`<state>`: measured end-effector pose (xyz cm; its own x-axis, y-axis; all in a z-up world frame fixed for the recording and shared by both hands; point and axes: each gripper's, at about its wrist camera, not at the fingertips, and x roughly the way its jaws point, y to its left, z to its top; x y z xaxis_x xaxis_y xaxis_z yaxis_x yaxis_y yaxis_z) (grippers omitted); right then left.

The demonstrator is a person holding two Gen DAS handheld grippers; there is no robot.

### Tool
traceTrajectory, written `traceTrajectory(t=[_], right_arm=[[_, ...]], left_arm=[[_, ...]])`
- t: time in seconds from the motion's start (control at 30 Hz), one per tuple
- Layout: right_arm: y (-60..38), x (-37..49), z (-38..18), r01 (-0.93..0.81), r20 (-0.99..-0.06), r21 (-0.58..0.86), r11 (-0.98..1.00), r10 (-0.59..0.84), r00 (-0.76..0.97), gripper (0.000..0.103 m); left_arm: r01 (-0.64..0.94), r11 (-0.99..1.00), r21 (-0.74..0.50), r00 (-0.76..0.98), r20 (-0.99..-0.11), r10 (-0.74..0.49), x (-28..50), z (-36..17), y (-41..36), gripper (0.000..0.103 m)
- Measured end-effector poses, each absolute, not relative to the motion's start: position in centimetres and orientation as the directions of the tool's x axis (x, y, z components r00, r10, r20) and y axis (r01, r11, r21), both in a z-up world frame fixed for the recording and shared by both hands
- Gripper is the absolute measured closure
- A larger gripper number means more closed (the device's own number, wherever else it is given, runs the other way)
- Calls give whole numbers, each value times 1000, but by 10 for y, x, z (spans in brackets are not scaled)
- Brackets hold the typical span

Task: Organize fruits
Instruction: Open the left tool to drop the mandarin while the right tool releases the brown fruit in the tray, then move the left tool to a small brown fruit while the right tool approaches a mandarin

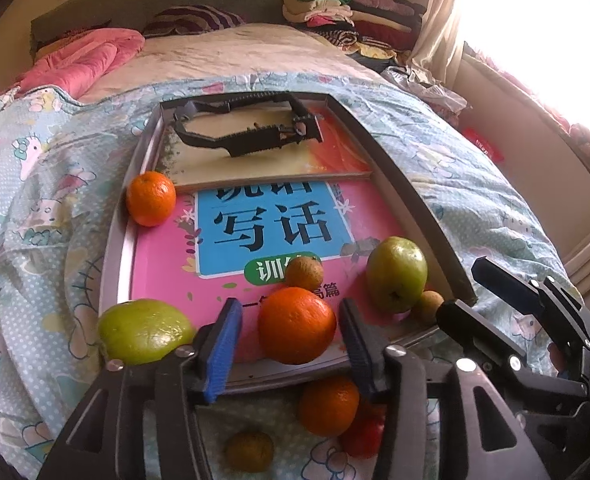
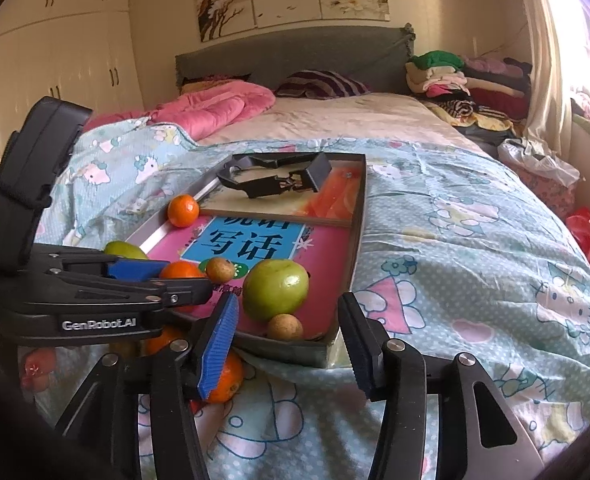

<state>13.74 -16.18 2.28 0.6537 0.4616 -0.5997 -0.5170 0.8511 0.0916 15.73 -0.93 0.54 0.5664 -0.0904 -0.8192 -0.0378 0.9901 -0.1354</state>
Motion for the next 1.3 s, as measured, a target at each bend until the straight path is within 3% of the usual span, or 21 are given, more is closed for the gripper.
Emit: traceTrajectory(t=[0.73,1.3], right_arm=[[-171,129,31,-501,-569,122,857,474,672,38],[-157,106,33,-541,-556,112,834,503,662,32]], left_arm=[[-115,985,-132,645,-764,-27,123,44,15,21],[-120,984,-132,625,-780,-28,98,34,23,20]])
